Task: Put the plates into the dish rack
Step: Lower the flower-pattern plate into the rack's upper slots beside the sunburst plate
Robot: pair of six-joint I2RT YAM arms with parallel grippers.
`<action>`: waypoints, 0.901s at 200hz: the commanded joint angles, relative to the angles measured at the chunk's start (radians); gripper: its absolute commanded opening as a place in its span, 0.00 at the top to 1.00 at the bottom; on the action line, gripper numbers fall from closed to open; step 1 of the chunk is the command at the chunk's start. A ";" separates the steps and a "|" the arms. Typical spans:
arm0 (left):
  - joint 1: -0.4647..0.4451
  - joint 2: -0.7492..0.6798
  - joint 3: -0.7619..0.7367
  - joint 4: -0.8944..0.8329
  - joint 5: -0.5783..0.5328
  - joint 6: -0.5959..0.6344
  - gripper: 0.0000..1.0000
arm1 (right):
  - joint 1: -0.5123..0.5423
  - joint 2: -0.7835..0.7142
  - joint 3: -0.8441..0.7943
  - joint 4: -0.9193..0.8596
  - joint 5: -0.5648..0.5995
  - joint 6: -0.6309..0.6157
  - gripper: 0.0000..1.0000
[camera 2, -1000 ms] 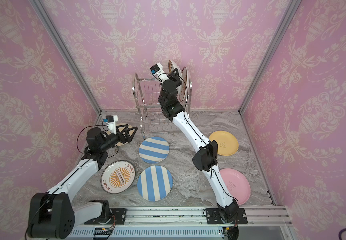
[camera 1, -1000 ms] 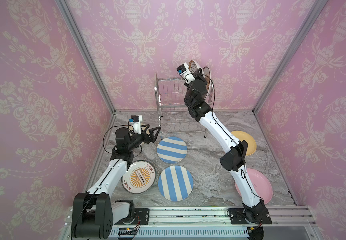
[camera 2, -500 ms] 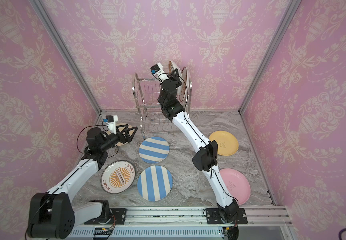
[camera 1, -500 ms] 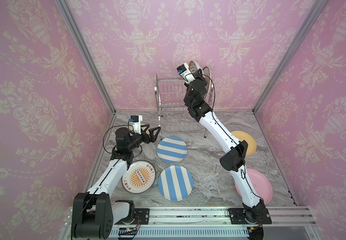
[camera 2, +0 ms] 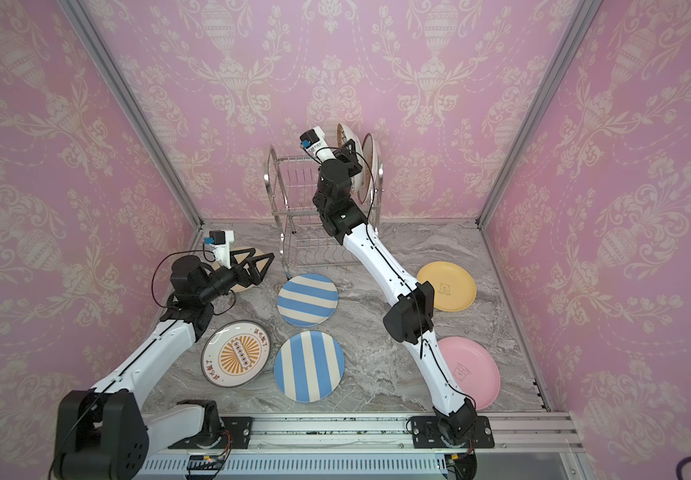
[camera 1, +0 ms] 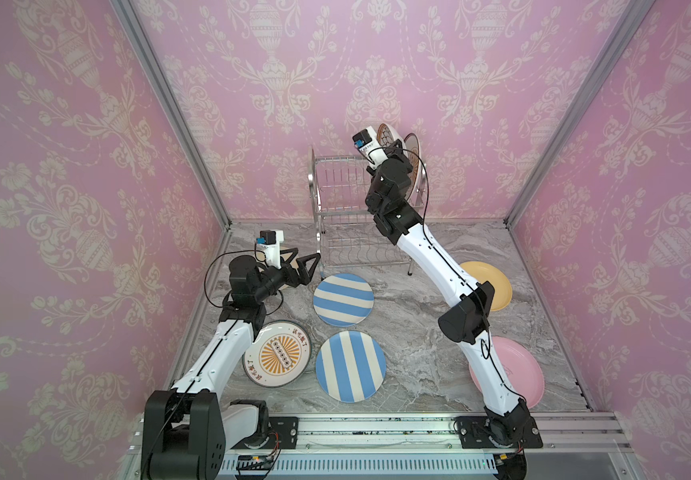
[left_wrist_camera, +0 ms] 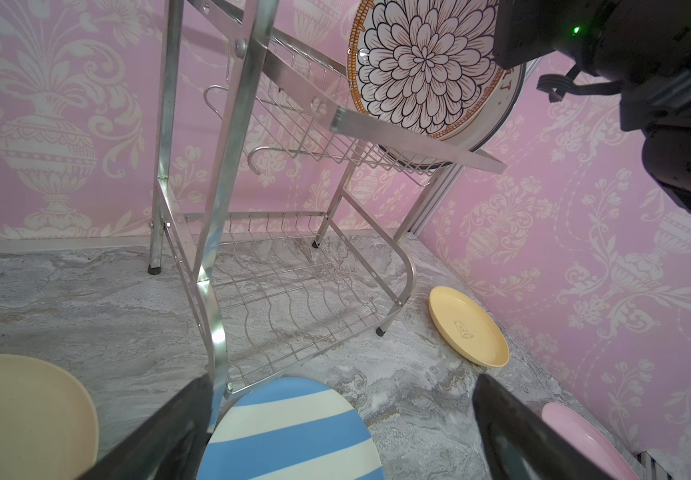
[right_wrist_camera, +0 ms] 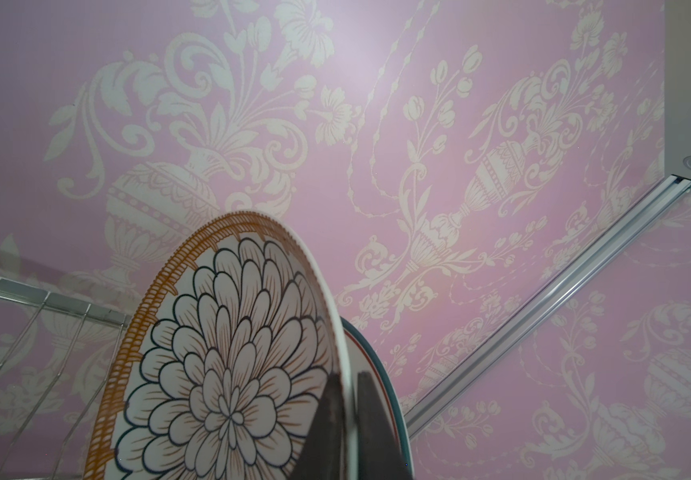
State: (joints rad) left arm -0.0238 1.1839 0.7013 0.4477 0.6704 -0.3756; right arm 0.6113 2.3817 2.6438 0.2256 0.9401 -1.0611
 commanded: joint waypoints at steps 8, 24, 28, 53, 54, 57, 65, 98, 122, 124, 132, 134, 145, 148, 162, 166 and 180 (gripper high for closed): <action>-0.006 -0.020 0.004 -0.012 0.003 0.032 0.01 | 0.005 -0.027 0.026 -0.023 -0.031 0.052 0.90; -0.005 -0.018 0.004 -0.012 0.005 0.032 0.01 | 0.005 -0.021 0.026 -0.025 -0.031 0.051 0.89; -0.006 -0.018 0.006 -0.012 0.005 0.031 0.01 | 0.006 -0.020 0.027 -0.026 -0.031 0.051 0.87; -0.007 -0.021 0.006 -0.016 0.004 0.033 0.01 | 0.001 -0.015 0.025 -0.038 -0.035 0.065 0.87; -0.007 -0.022 0.006 -0.015 0.004 0.033 0.01 | 0.001 -0.014 0.026 -0.038 -0.036 0.066 0.87; -0.006 -0.022 0.006 -0.017 0.004 0.035 0.01 | 0.000 -0.013 0.026 -0.042 -0.037 0.069 0.87; -0.007 -0.023 0.006 -0.018 0.003 0.035 0.01 | -0.004 -0.012 0.026 -0.049 -0.040 0.079 0.87; -0.006 -0.023 0.007 -0.020 0.001 0.035 0.01 | -0.013 -0.007 0.026 -0.051 -0.037 0.087 0.87; -0.007 -0.018 0.007 -0.015 0.001 0.034 0.01 | -0.013 -0.012 0.026 -0.049 -0.048 0.090 0.77; -0.006 -0.018 0.007 -0.015 0.001 0.034 0.01 | -0.013 -0.013 0.026 -0.049 -0.049 0.090 0.75; -0.006 -0.015 0.007 -0.015 0.001 0.034 0.01 | -0.012 -0.015 0.026 -0.046 -0.054 0.086 0.63; -0.007 -0.015 0.007 -0.015 0.001 0.033 0.01 | -0.012 -0.016 0.026 -0.045 -0.055 0.085 0.60; -0.006 -0.014 0.007 -0.015 0.000 0.032 0.01 | -0.010 -0.019 0.026 -0.041 -0.060 0.080 0.54; -0.007 -0.014 0.008 -0.015 0.000 0.031 0.01 | -0.010 -0.021 0.026 -0.040 -0.061 0.079 0.54; -0.007 -0.015 0.009 -0.016 0.001 0.030 0.01 | -0.009 -0.029 0.026 -0.042 -0.064 0.082 0.53; -0.007 -0.016 0.010 -0.016 0.000 0.029 0.01 | -0.008 -0.032 0.026 -0.044 -0.064 0.085 0.53; -0.006 -0.018 0.010 -0.019 -0.003 0.033 0.01 | -0.006 -0.043 0.018 -0.044 -0.069 0.089 0.51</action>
State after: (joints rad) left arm -0.0238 1.1831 0.7013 0.4461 0.6704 -0.3744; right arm 0.6060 2.3817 2.6472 0.1673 0.8856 -0.9920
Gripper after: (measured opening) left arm 0.993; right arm 0.476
